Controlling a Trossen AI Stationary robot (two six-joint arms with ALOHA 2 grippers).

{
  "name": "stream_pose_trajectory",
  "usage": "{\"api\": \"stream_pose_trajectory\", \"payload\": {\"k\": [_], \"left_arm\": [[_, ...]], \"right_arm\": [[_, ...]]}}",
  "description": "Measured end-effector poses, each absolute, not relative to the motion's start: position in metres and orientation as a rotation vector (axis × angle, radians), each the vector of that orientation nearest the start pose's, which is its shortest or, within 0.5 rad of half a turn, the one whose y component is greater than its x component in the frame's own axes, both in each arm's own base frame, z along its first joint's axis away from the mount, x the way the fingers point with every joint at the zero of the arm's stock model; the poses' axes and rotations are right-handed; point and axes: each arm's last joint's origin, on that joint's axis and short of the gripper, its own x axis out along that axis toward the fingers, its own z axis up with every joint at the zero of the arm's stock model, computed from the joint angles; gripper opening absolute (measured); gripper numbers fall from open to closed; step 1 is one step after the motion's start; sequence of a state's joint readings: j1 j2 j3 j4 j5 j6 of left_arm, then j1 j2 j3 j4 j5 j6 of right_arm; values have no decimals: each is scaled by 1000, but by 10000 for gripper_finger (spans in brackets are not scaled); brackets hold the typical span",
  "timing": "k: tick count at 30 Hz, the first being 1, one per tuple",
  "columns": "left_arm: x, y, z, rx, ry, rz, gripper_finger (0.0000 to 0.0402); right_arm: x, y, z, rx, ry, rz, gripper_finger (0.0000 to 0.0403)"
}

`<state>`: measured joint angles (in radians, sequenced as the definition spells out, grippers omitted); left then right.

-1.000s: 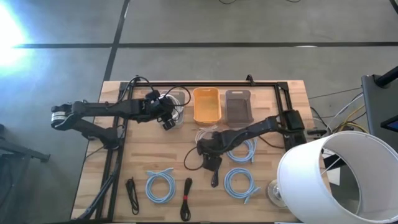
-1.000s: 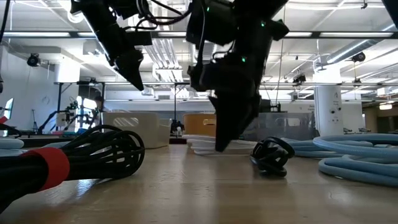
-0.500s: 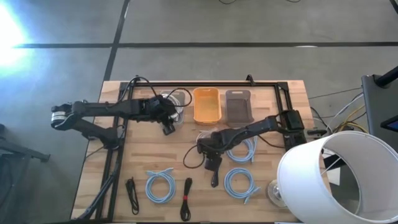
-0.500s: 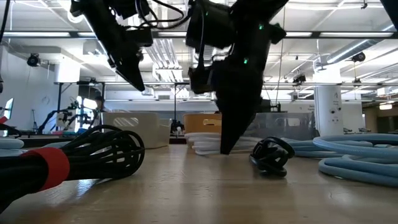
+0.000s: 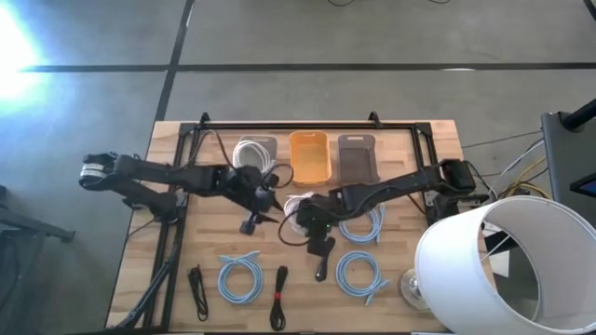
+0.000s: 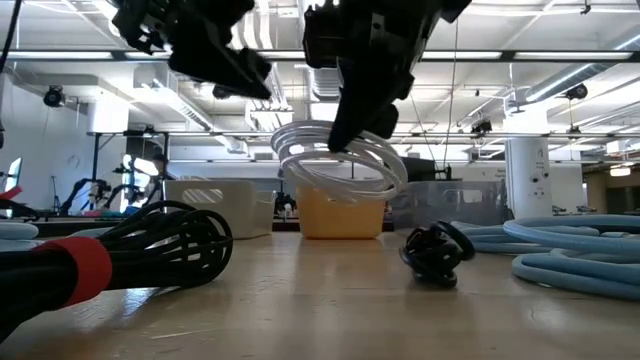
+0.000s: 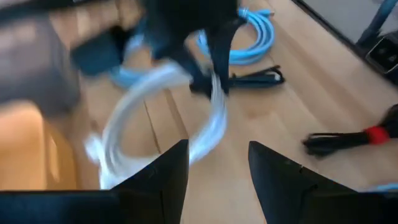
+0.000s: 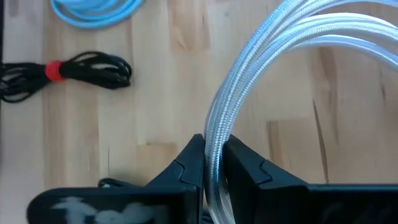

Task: Sort HDMI cables
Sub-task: Put the white HDMI cable into the gray bin

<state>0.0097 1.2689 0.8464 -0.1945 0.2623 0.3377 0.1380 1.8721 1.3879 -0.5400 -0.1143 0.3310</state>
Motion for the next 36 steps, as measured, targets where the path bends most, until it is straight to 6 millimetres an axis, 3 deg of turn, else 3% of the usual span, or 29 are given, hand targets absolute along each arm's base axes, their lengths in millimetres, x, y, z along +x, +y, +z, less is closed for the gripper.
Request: {"api": "stream_pose_trajectory", "payload": {"k": [6,17,25,30,36], "left_arm": [[276,-20,250,341,525,-377,170],[296,-22,213,393,666,-308,170],[297,-27,212,427,657,-324,166],[297,-27,212,446,654,-334,108],[296,-27,210,440,678,-344,19]], "right_arm": [[392,59,215,310,1022,107,38],[396,59,222,312,990,113,38],[397,58,223,311,986,113,38],[397,58,223,312,986,111,45],[396,57,220,299,993,104,85]]}}
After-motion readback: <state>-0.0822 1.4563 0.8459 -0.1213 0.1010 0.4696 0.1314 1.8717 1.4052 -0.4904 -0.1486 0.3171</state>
